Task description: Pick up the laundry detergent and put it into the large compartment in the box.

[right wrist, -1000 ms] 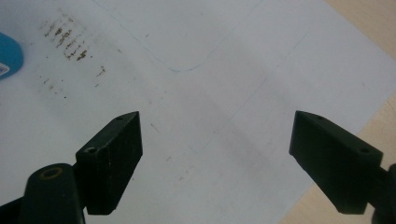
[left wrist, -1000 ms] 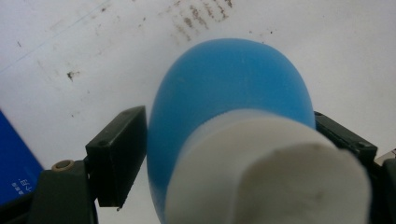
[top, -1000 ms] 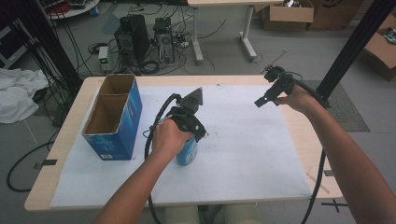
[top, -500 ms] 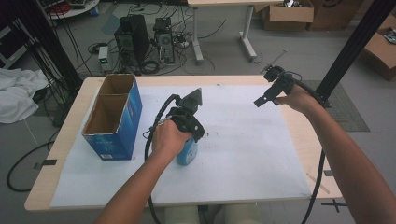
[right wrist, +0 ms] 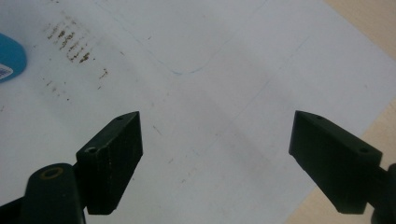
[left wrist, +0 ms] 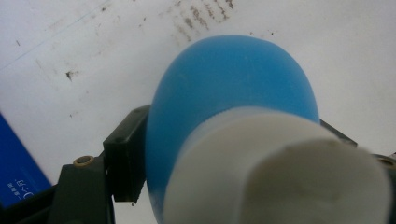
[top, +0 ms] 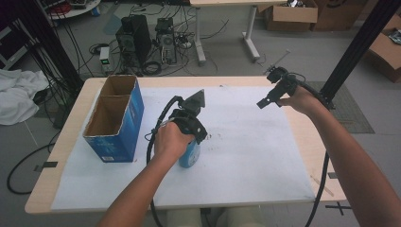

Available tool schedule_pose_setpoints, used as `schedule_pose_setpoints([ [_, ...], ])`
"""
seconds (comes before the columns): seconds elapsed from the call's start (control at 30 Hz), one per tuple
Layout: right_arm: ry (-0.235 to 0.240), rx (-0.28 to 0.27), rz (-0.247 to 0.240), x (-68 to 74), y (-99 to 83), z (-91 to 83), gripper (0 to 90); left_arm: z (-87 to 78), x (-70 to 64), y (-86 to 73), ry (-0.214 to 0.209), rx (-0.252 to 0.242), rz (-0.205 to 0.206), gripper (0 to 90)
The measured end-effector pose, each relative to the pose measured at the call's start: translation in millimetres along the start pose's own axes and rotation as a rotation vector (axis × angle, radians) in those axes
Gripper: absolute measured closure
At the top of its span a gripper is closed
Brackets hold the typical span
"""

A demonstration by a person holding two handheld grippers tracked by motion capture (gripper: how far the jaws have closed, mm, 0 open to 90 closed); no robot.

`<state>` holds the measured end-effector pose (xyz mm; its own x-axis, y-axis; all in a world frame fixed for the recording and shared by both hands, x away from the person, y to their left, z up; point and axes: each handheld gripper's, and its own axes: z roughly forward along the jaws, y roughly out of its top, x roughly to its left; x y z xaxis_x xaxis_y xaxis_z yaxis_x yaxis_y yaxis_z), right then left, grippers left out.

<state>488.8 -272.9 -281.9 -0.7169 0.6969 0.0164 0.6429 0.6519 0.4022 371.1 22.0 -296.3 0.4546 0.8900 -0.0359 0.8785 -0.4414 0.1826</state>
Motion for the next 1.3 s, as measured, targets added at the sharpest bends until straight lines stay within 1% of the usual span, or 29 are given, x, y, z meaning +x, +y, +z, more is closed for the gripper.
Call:
schedule_pose_setpoints([
  [0.13,0.0,0.001,-0.004,0.7,0.5,0.7,17.6,0.0,0.3,-0.9,-0.002,0.001,0.001,30.6],
  [0.4,0.0,0.0,-0.008,2.5,1.5,1.4,17.6,-1.2,-0.7,-1.2,-0.001,-0.014,-0.008,33.4],
  [0.8,0.001,0.0,-0.004,2.2,0.6,0.1,17.6,-1.4,-1.2,-1.3,0.005,-0.024,-0.009,36.6],
  [0.9,0.001,0.0,-0.006,2.1,0.6,0.4,17.7,-1.1,-1.7,-1.2,0.008,-0.025,-0.009,36.7],
  [0.93,0.001,0.001,-0.003,2.3,0.7,0.6,17.7,-1.3,-2.2,-0.9,0.012,-0.02,0.001,36.9],
  [1.17,0.005,0.002,-0.007,3.8,1.6,1.8,17.9,-2.0,-1.6,-0.8,0.004,-0.023,0.001,37.5],
  [1.2,0.006,0.001,-0.011,3.8,1.6,1.9,17.9,-2.7,-0.5,-0.8,0.0,-0.02,0.001,37.5],
  [1.23,0.006,0.002,-0.009,4.0,1.4,1.7,17.9,-3.7,0.2,-1.1,-0.004,-0.027,-0.006,37.5],
  [1.3,0.007,0.001,-0.009,3.8,1.0,1.4,17.9,-6.8,0.5,-0.8,-0.002,-0.031,-0.001,37.5],
])
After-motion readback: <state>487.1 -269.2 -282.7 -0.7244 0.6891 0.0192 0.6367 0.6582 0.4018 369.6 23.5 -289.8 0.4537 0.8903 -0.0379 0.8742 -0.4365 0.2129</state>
